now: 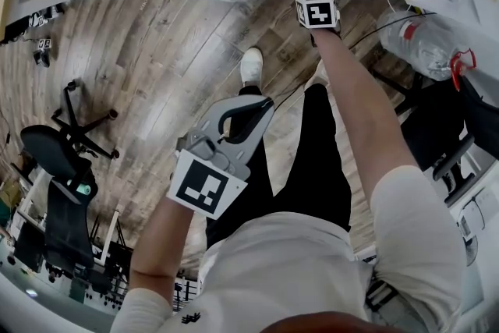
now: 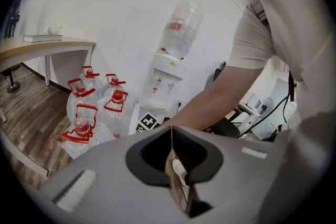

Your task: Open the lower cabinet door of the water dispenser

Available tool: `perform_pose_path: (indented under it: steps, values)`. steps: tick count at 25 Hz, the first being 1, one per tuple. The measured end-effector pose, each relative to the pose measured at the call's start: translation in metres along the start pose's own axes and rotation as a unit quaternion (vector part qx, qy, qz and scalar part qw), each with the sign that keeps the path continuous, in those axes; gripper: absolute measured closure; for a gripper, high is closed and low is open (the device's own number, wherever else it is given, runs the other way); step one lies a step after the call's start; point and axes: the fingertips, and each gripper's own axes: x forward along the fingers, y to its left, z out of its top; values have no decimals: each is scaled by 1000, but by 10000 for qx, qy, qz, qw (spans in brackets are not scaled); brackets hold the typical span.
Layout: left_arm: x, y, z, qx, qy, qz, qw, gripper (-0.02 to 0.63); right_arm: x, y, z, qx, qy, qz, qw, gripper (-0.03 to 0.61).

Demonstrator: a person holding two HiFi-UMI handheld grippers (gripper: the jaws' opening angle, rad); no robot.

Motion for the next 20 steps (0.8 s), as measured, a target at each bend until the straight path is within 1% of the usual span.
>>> perform_pose_path:
  steps: [4,7,11,13,17,20]
  values:
    - [-7,1,-4,-43,-19,22,10000,558,0,5,7,81,46,-47,9999,509]
    - [-12,3,-5,-41,-50,35,10000,558,-3,7,6,-17,63,-45,10000,511]
    - [-19,4,2,52,-66,17,10000,558,-17,14,13,-138,-44,17,9999,512]
    - [-22,-1,8,154,-85,-6,9998,558,-32,20,16,-146,-109,77,9998,534]
    - [-29,-16,27,343,-182,-106,9992,558,-76,39,19,-46,-319,308,9990,552]
    - [-31,-33,37,655,-283,-296,9970,558,-122,51,18,31,-502,510,9974,577]
